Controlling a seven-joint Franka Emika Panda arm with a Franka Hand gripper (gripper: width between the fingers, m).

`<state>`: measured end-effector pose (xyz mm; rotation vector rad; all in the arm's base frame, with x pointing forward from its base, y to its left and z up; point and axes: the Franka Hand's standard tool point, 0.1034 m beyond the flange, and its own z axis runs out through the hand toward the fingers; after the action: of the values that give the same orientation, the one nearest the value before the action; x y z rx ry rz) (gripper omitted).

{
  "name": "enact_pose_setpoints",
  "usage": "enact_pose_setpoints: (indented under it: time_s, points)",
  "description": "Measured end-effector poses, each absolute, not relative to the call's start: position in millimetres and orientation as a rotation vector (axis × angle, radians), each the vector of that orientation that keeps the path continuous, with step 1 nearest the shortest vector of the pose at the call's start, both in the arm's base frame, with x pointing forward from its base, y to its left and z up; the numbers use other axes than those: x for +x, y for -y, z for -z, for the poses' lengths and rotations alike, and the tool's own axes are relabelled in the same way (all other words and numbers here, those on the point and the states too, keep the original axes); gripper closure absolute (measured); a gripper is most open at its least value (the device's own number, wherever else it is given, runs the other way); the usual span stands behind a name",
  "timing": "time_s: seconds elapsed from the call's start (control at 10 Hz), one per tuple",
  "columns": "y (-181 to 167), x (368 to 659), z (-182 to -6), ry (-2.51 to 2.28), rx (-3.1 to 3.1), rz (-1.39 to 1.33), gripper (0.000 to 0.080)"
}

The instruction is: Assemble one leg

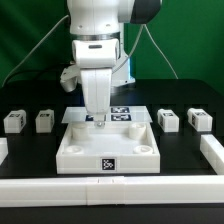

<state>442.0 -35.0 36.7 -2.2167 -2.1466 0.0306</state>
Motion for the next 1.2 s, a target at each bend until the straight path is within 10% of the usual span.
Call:
enact_pose_setpoints:
  time_s: [1.2]
  points:
    - [12, 420, -8.5, 2.078, -2.27, 0.013, 0.015]
